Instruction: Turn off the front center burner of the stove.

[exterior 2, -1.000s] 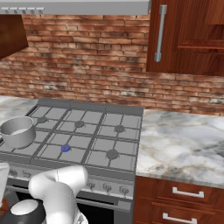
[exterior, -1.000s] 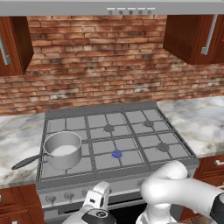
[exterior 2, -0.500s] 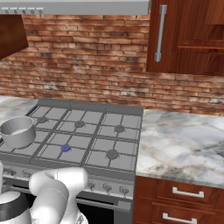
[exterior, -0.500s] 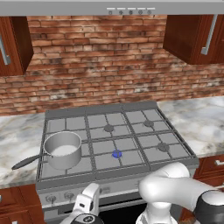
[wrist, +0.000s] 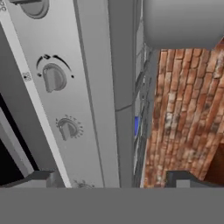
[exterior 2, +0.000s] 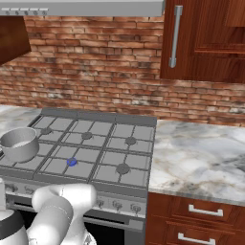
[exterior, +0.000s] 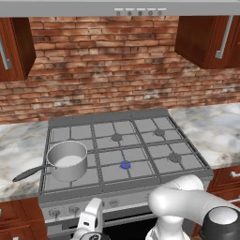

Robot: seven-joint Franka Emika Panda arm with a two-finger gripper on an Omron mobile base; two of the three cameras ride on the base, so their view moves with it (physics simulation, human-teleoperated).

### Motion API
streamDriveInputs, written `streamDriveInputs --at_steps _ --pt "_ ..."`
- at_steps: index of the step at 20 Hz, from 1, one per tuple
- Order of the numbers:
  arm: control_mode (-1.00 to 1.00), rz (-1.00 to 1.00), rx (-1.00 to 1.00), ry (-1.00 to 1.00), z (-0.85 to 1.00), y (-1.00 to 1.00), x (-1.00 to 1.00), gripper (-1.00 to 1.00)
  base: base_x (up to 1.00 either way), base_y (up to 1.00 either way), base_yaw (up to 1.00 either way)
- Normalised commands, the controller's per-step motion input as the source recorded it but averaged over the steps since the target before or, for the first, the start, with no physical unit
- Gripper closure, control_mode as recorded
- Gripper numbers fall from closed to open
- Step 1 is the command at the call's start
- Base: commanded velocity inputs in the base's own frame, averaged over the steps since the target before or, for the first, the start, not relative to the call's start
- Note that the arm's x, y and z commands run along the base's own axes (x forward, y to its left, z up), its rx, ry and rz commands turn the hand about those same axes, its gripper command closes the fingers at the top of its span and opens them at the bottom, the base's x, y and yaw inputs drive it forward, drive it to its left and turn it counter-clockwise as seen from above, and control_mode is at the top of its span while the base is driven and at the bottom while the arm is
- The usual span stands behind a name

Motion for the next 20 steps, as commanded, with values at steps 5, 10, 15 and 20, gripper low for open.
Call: streamDriveInputs --at_steps 5,10,15,20 --pt "-1.00 0.10 0.00 -0.05 -0.13 0.00 0.32 -1.00 0.00 0.00 0.00" --pt "-1.00 0.08 0.00 -0.06 -0.27 0.00 0.12 -1.00 0.00 0.00 0.00" --pt "-1.00 0.05 0.00 -0.06 -0.19 -0.01 0.24 -1.00 0.00 0.00 0.00" --pt "-1.00 0.01 0.00 -0.09 -0.12 0.00 0.23 -1.00 0.00 0.00 0.00"
